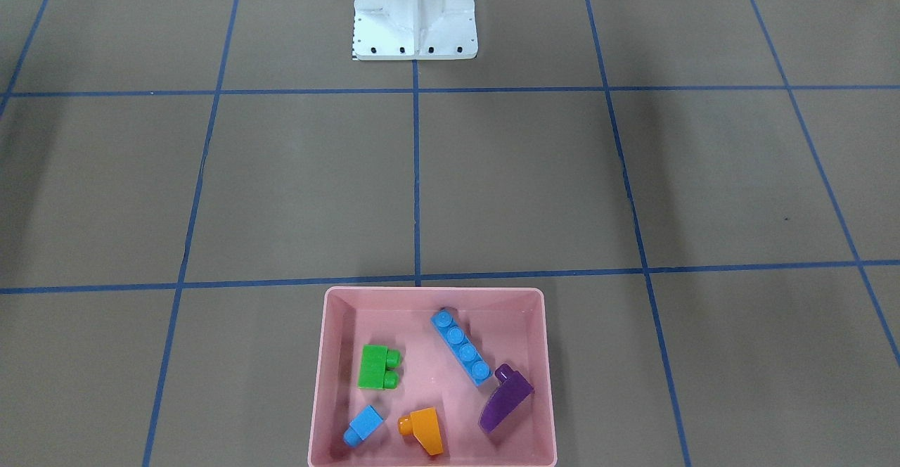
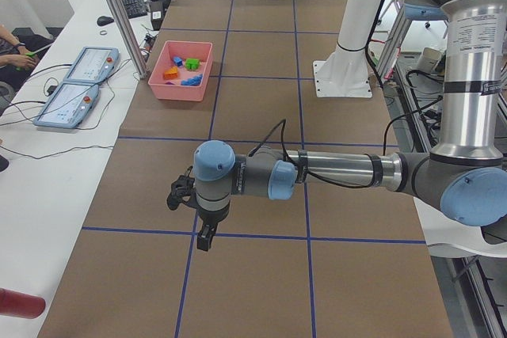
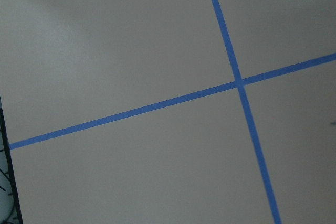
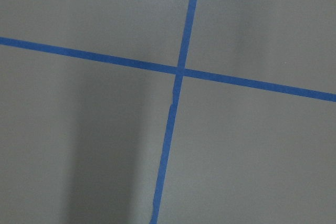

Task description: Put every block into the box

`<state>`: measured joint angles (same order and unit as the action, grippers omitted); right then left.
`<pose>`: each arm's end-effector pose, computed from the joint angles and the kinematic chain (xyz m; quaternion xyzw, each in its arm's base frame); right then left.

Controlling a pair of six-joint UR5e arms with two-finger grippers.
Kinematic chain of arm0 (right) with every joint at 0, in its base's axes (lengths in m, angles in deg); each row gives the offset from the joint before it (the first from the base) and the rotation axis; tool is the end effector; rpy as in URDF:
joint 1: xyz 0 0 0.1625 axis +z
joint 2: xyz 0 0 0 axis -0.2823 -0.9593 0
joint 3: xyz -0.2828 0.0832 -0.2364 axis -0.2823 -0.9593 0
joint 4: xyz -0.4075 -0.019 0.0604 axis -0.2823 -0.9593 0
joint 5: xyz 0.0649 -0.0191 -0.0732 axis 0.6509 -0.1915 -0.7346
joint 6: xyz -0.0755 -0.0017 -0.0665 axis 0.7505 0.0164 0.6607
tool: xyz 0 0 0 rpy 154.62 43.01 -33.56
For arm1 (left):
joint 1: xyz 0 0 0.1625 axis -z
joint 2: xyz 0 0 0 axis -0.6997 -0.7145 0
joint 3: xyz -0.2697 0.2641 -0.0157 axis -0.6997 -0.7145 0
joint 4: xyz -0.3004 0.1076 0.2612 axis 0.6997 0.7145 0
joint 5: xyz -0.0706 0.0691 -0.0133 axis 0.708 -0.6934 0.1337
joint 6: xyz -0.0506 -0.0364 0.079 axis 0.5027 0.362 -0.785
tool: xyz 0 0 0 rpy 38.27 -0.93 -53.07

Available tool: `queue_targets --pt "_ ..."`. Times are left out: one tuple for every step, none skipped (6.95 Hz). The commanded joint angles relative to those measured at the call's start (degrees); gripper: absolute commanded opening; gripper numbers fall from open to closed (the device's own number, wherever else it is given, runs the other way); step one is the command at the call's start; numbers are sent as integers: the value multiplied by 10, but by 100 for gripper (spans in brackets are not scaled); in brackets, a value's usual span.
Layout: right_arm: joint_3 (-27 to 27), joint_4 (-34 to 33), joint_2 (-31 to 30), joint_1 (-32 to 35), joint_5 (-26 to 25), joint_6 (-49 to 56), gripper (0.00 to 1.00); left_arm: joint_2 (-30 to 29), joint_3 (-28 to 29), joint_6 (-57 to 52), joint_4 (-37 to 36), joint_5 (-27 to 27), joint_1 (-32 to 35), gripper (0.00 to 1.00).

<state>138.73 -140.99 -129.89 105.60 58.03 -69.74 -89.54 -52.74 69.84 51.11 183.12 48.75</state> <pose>0.0556 -0.4838 0.6110 0.0267 -0.3807 -0.0685 0.9218 -0.0938 -0.4727 0.5765 0.0838 0.3406 0.0667 0.9341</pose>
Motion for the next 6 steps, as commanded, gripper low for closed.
queue_targets --pt "-3 2 -1 11 16 -1 100 18 -24 25 -29 17 -2 100" --pt "-3 4 1 14 17 -1 100 18 -24 27 -29 17 -2 100" --pt "-3 4 0 15 21 -2 100 17 -26 37 -29 17 -2 100" --pt "-3 4 -1 16 22 -2 100 16 -30 60 -29 18 -2 100" --pt "5 4 0 19 22 -3 100 16 -29 60 -29 18 -3 100" --pt "20 5 7 19 20 -36 100 16 -30 60 -29 18 -3 100"
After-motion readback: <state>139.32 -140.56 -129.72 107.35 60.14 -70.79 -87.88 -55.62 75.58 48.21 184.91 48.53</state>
